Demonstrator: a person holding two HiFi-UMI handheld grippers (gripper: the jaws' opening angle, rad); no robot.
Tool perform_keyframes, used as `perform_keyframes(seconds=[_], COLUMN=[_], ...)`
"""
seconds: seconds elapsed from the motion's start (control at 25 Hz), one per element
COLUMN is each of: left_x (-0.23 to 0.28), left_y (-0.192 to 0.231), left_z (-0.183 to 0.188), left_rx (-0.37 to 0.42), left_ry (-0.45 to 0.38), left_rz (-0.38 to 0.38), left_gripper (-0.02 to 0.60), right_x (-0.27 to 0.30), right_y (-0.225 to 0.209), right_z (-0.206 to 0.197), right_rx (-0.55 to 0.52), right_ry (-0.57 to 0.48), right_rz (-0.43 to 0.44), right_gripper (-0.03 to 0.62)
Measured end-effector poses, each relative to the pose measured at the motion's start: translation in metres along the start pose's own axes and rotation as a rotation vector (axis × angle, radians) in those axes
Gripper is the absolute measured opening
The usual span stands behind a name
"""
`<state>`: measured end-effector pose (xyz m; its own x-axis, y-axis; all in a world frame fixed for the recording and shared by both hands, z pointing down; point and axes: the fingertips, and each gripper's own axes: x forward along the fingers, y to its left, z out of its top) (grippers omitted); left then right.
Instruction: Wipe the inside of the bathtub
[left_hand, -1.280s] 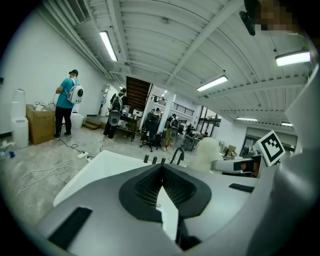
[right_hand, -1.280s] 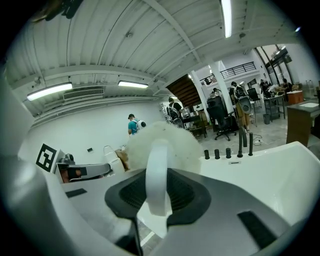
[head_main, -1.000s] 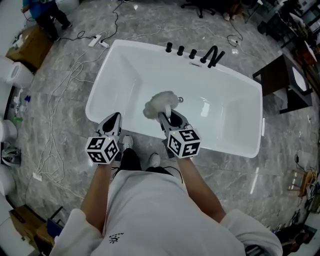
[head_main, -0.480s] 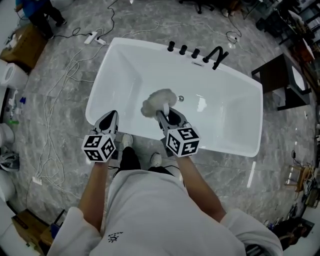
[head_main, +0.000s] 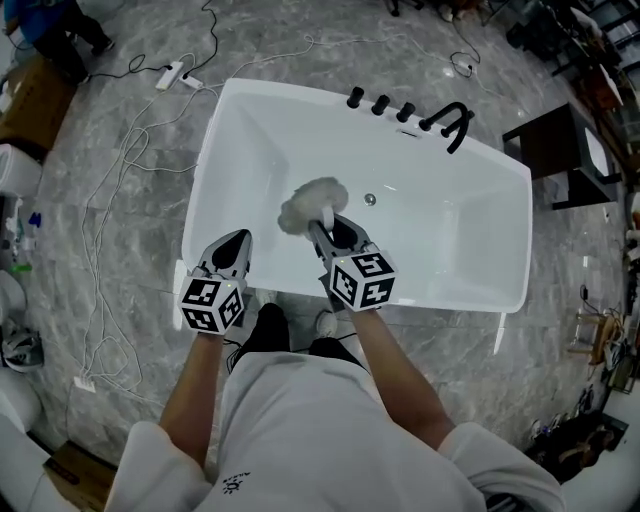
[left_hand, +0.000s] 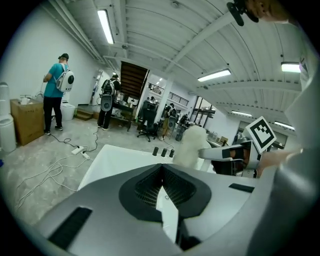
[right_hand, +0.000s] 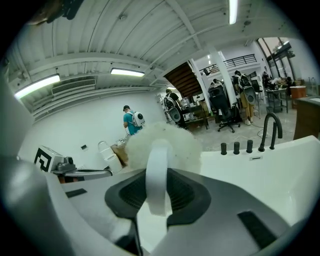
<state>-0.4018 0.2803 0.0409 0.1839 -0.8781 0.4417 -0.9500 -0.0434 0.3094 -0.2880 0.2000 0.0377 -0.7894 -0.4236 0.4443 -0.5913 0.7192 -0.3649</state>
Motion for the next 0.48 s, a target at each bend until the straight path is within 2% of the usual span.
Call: perform_keyframes(seconds=[0.24,0.48], left_x=[0.042,0.079], left_y=[0.047,0.099], left_z=[0.007,0.011], left_rx=[-0.009,-0.005], left_ry=[0.021,0.036], left_rz=[-0.062,-0.076], left_gripper=[0.011,0.011], right_x=[0.06,0.116], right_y=[-0.016,-0.029], right_z=[0.003,-0.005], right_rx=[0.004,0.002], right_ry=[0.023,0.05], right_rz=[-0.062,-0.127], right_gripper=[0.101,0.101])
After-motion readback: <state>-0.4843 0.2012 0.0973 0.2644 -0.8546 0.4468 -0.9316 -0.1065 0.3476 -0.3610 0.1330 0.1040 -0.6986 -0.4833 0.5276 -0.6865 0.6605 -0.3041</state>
